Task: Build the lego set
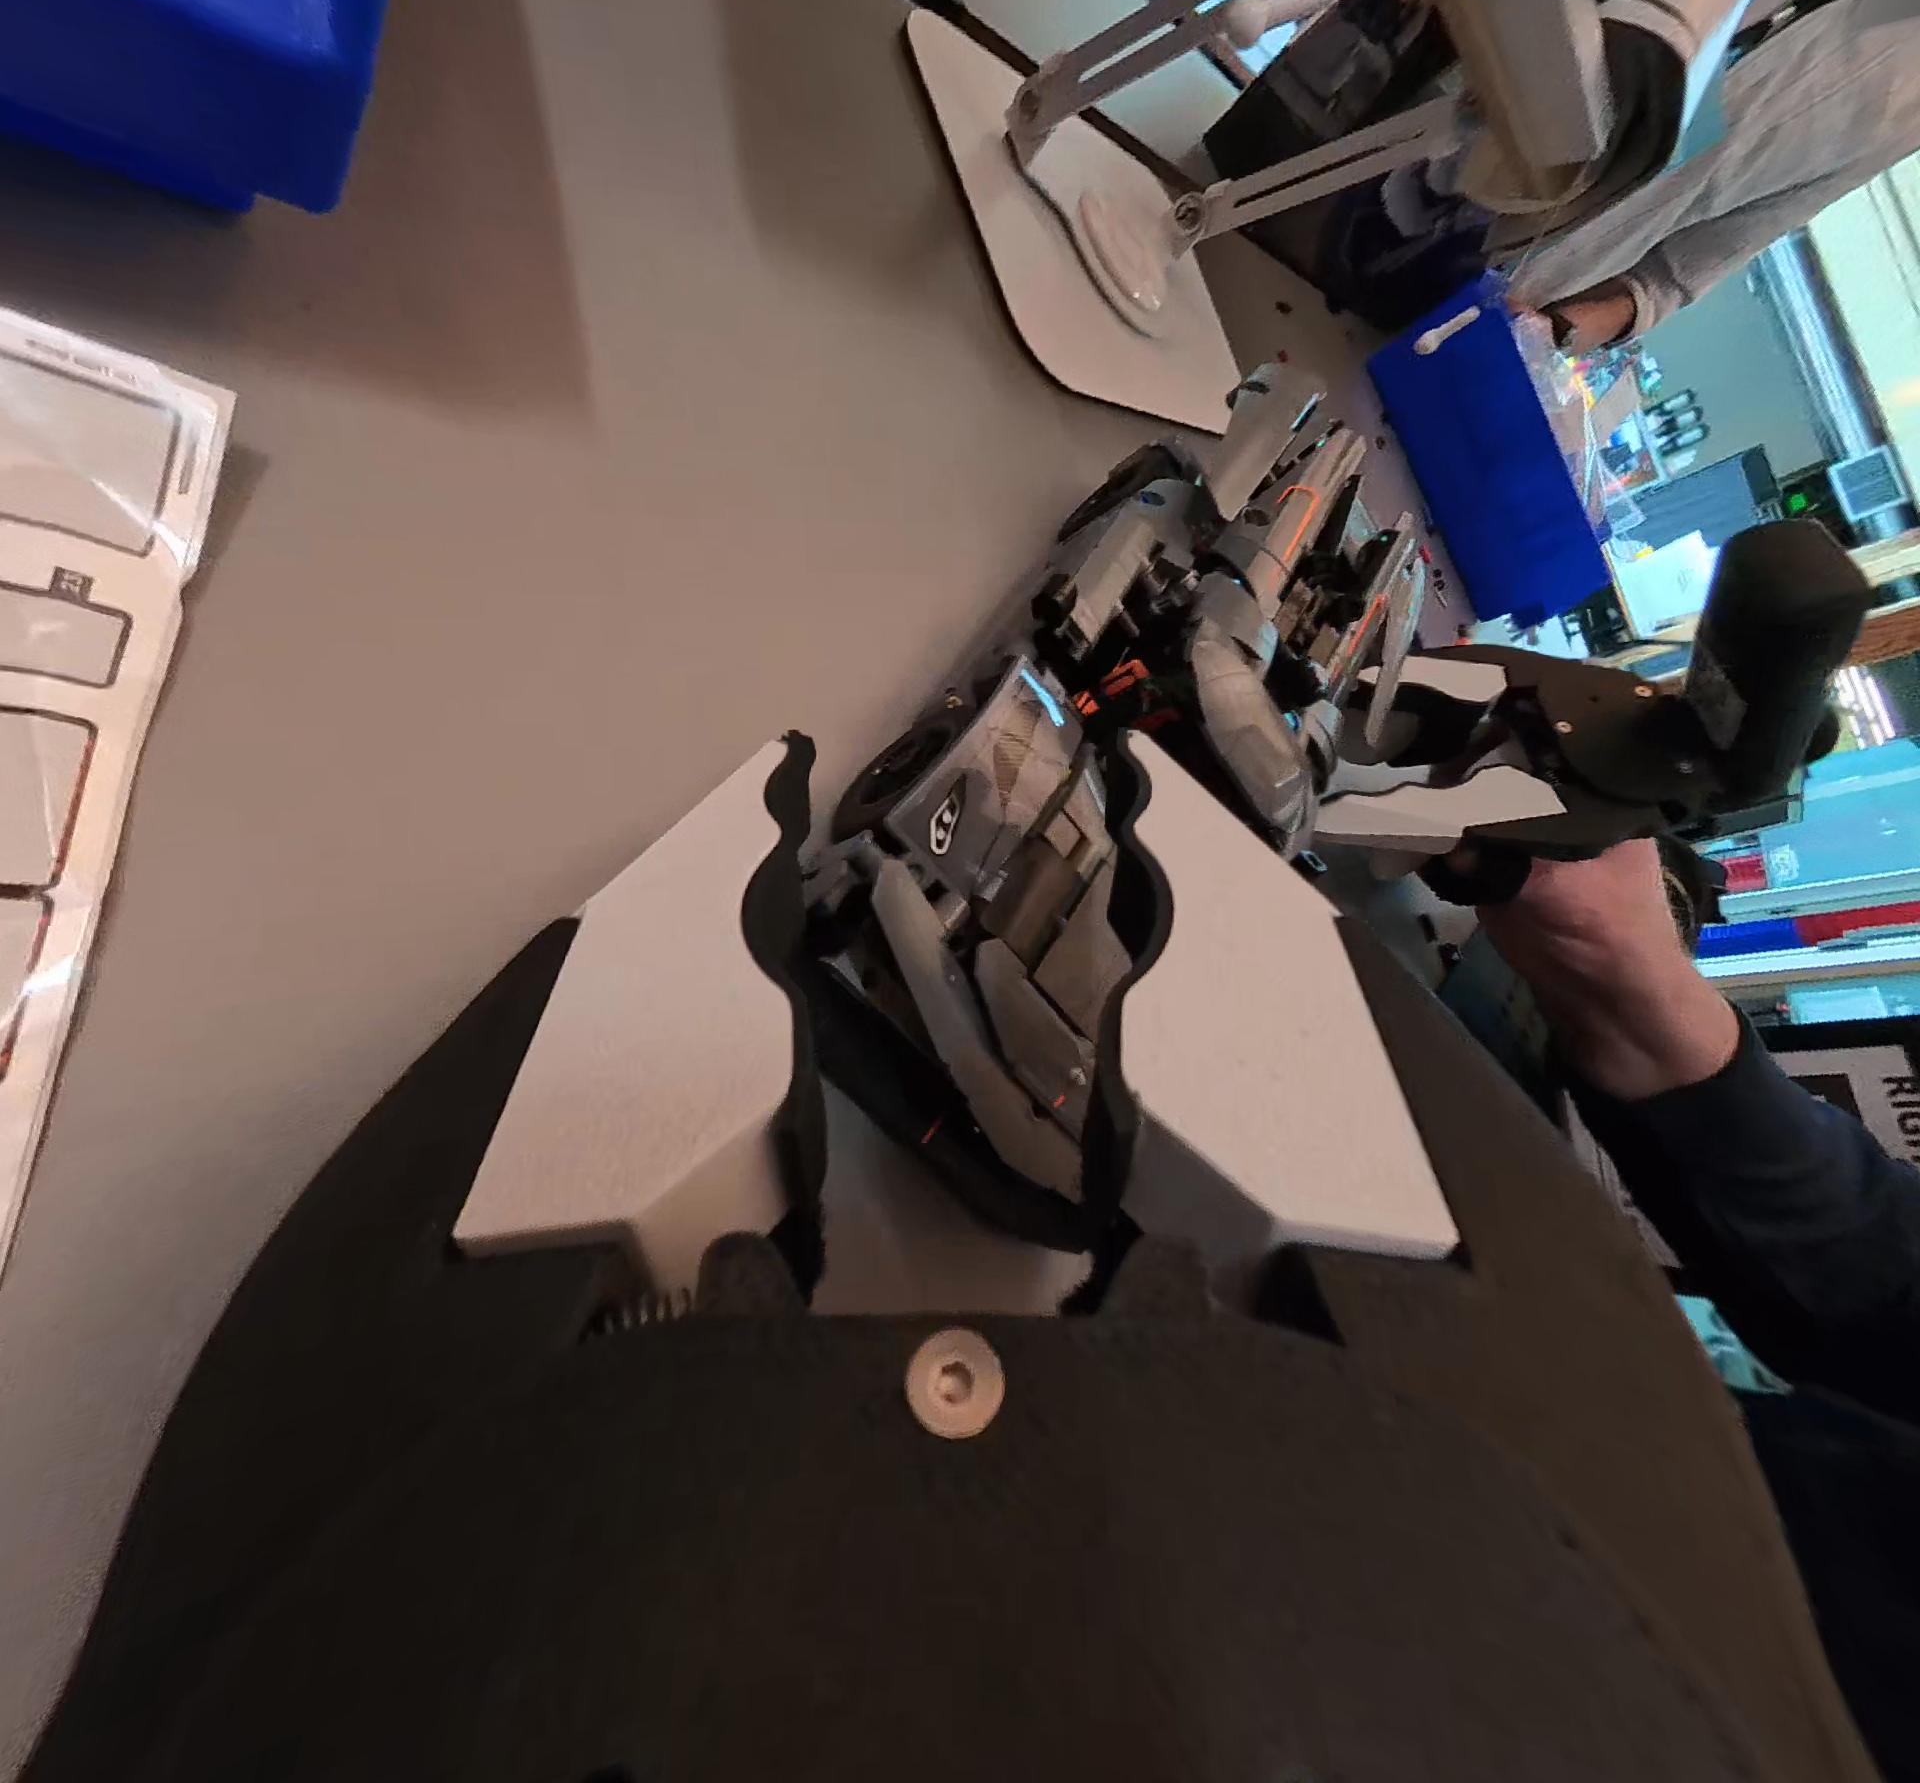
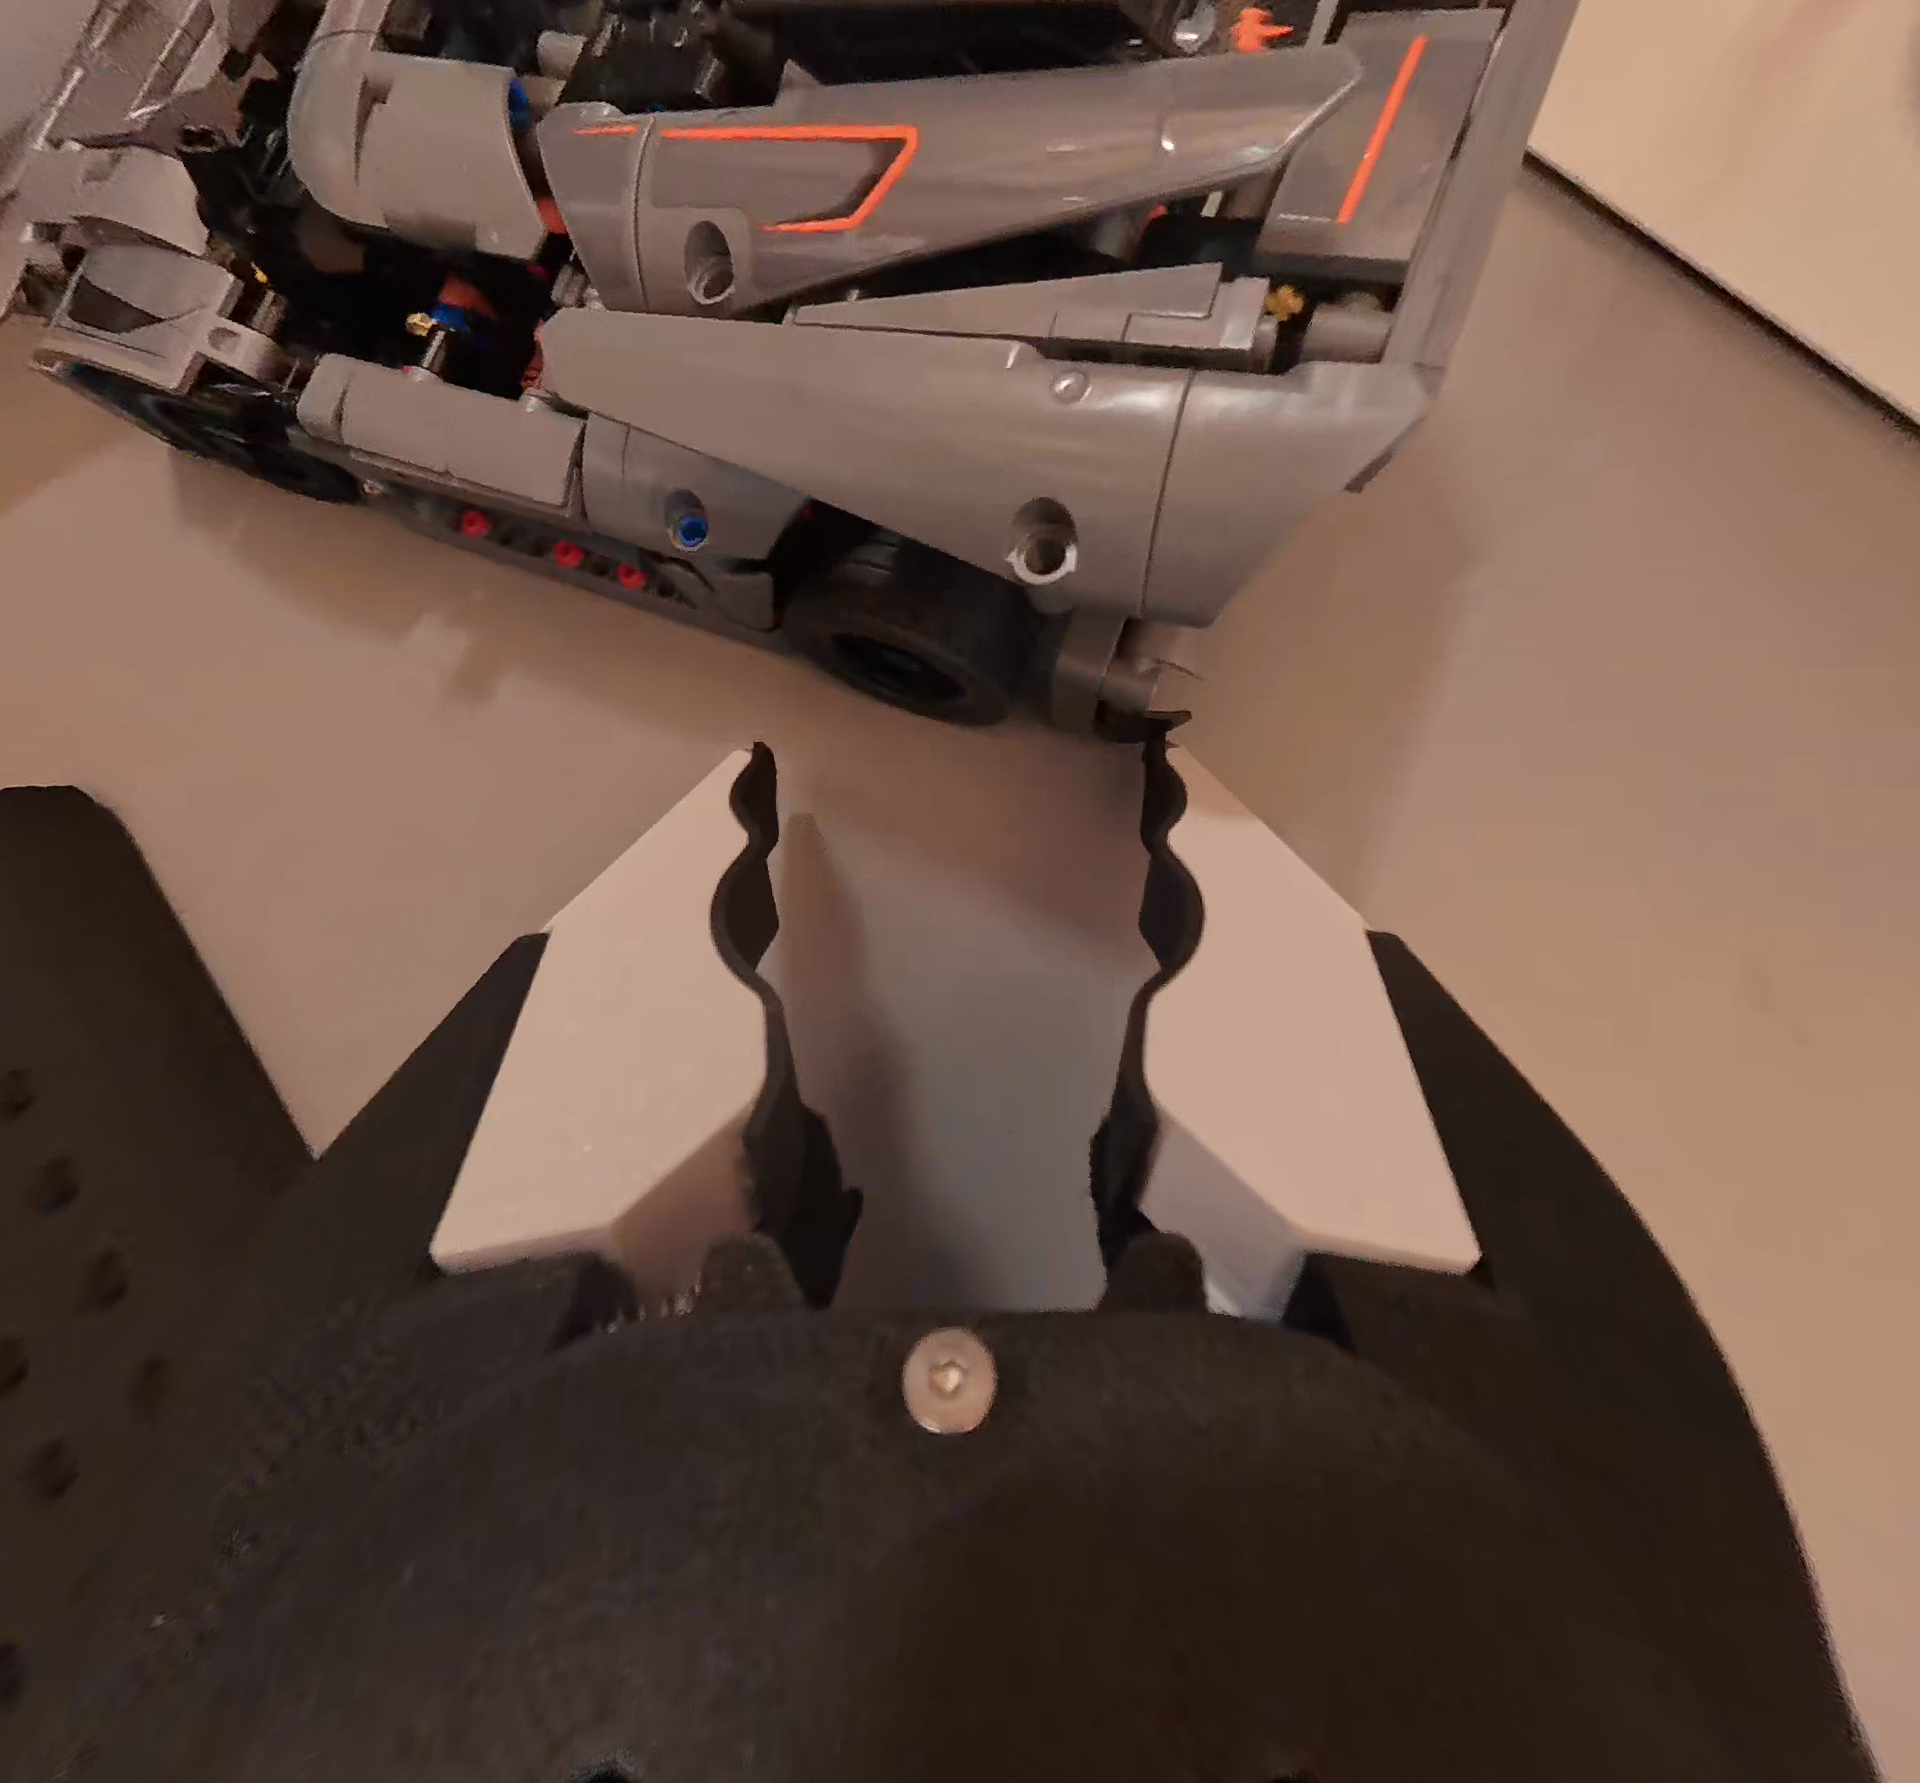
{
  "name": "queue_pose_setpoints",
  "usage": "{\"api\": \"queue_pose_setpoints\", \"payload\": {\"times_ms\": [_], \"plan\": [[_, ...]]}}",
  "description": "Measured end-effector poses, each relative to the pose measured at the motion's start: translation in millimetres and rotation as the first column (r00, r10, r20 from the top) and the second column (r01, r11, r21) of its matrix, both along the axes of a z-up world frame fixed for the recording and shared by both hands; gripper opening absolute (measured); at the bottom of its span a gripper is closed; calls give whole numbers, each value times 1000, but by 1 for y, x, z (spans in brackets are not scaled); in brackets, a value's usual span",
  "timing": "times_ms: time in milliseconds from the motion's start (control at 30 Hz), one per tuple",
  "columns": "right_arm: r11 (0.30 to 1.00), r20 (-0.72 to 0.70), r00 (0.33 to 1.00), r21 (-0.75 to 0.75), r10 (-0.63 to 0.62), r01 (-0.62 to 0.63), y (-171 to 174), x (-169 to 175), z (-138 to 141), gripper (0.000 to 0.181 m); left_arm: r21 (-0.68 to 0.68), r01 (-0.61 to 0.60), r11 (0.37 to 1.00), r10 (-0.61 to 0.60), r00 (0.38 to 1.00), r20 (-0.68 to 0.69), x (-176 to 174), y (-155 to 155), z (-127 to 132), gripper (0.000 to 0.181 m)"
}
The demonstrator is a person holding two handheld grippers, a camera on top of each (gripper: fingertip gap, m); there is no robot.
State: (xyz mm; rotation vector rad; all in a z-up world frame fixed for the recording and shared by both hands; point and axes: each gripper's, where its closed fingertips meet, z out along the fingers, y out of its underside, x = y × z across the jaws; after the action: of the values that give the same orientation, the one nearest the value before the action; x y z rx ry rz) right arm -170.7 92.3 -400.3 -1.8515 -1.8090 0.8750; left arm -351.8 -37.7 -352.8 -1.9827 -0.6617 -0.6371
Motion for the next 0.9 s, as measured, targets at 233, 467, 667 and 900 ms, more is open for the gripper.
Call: {"api": "queue_pose_setpoints", "payload": {"times_ms": [233, 467, 667, 900], "plan": [[1000, -17, 1000, 17, -8, 8, 6, -8, -3, 61, -15, 46, 999, -46, 998, 32, 11, -1, -15, 48], [999, -31, 999, 16, -31, 32, 6, -14, -3, 65, 26, 36, 999, -38, 995, 88, 15, -5, -15, 47], [998, -30, 999, 41, -40, 41, 12, -23, -3, 63, 34, -2, 999, -2, 994, 107, 17, -7, -14, 49], [999, -17, 1000, 38, 0, 1, 21, -39, -2, 68, -12, 2, 1000, -2, 998, 68, 22, -10, -14, 55]]}}
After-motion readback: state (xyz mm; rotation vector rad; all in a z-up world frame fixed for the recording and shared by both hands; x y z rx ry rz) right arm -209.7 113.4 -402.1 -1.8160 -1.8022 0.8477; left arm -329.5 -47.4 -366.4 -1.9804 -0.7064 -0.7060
